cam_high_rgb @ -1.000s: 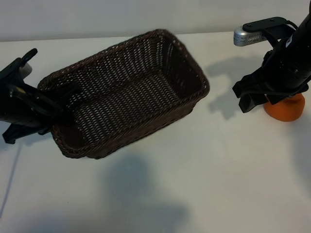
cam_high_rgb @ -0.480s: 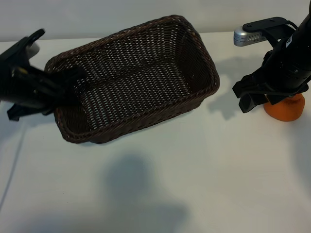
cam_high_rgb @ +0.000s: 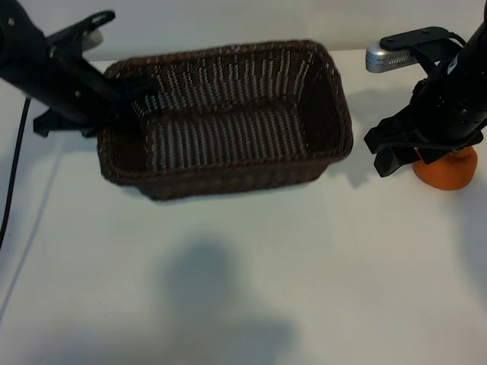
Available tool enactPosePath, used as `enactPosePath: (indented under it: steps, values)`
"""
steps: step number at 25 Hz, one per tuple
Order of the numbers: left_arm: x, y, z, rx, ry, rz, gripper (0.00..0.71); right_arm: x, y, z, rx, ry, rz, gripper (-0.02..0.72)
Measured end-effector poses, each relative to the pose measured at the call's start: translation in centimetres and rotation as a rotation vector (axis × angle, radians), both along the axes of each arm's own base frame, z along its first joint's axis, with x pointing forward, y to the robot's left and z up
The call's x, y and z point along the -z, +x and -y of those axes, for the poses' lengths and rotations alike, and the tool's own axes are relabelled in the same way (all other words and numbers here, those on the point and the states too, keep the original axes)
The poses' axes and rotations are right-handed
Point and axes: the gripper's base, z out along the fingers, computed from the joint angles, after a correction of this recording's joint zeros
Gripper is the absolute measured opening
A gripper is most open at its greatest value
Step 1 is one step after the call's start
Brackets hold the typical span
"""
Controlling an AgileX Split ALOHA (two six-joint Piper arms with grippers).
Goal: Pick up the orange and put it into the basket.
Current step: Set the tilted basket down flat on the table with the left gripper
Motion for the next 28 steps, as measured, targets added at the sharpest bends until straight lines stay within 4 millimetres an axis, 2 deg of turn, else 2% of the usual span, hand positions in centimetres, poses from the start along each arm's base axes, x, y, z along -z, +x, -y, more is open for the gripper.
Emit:
enactPosePath:
  steps: [4,10,17,28]
  values:
    - [-0.1,1.5,1.4,0.043,0.006,0.029,0.151,0.0,0.0,0.0,0.000,0.000,0.000,0.595]
    - [1.9,2.8,4.3,0.105,0.018,0.023,0.151,0.0,0.0,0.0,0.001,0.000,0.000,0.595]
    - [3.4,3.8,4.6,0.086,0.023,0.046,0.151,0.0,0.0,0.0,0.001,0.000,0.000,0.595]
    - [5.6,4.2,5.4,0.093,0.031,0.028,0.151,0.0,0.0,0.0,0.001,0.000,0.002,0.595]
